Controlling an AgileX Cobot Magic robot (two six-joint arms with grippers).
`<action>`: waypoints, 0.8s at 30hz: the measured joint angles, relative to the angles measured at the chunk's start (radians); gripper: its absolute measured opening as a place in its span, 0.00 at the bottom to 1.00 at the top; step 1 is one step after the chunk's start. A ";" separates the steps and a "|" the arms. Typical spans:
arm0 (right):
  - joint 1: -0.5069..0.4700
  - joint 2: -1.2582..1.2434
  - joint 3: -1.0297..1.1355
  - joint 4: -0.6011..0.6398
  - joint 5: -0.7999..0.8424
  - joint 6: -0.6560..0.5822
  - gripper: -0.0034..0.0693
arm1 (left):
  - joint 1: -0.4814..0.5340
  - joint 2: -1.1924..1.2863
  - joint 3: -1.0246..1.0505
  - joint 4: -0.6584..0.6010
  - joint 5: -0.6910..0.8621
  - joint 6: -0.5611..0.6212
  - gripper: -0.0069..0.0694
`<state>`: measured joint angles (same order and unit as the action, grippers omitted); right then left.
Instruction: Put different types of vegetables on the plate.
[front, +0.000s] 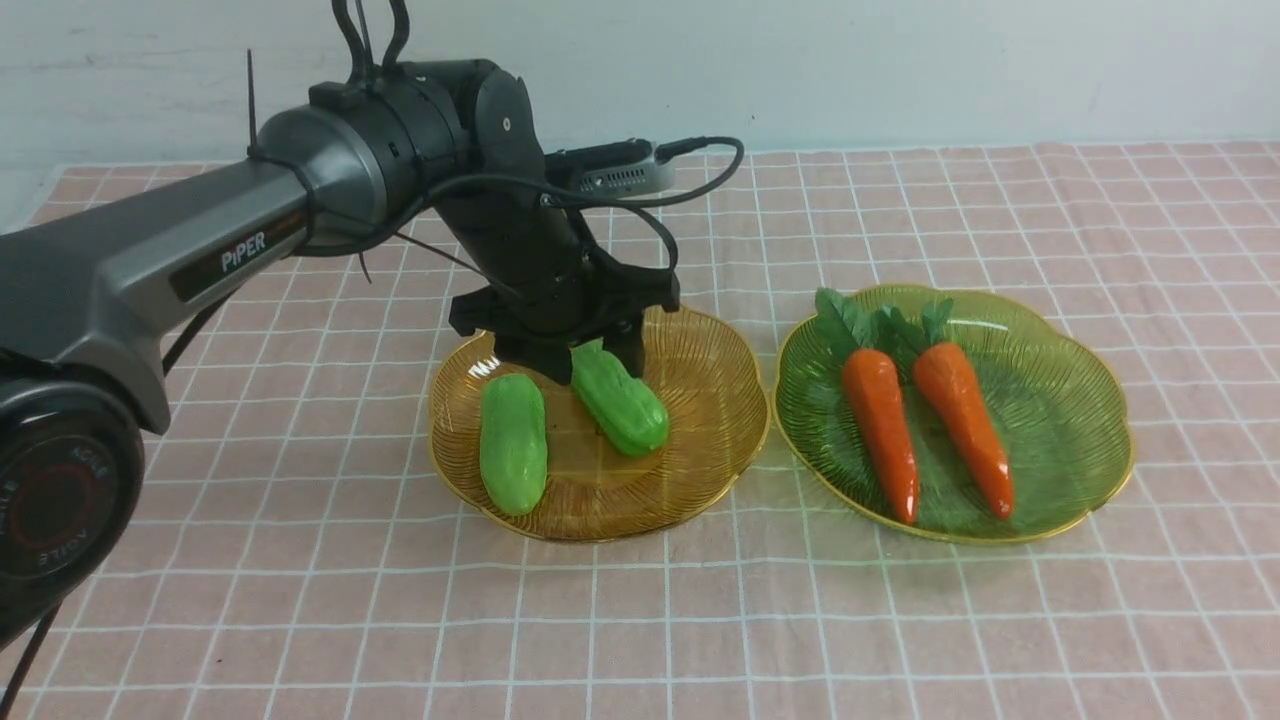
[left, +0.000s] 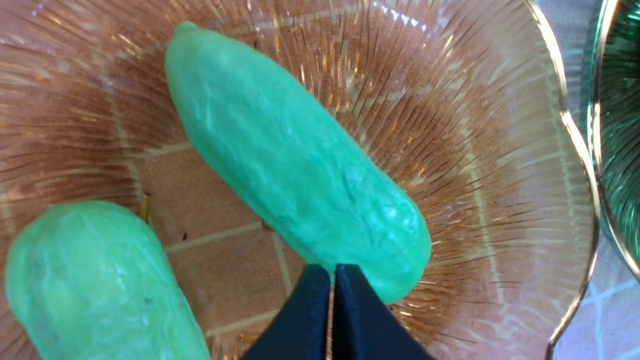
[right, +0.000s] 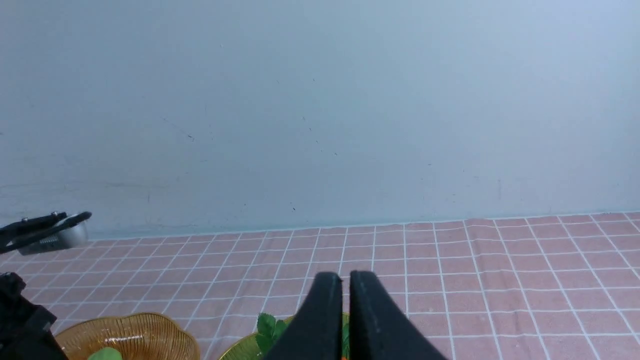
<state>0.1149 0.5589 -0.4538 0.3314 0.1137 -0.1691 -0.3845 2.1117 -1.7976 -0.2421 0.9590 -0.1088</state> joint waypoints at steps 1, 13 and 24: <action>0.000 0.000 0.000 0.000 0.000 0.000 0.07 | 0.000 0.000 0.000 0.000 0.000 0.003 0.09; 0.000 0.000 0.000 0.000 0.000 0.000 0.07 | 0.000 0.000 0.000 0.001 0.007 0.028 0.09; 0.000 -0.084 0.066 -0.045 -0.005 0.000 0.07 | 0.014 -0.129 0.002 0.042 0.083 0.052 0.09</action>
<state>0.1149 0.4752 -0.3875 0.2866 0.1083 -0.1695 -0.3706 1.9822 -1.7955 -0.1998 1.0417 -0.0568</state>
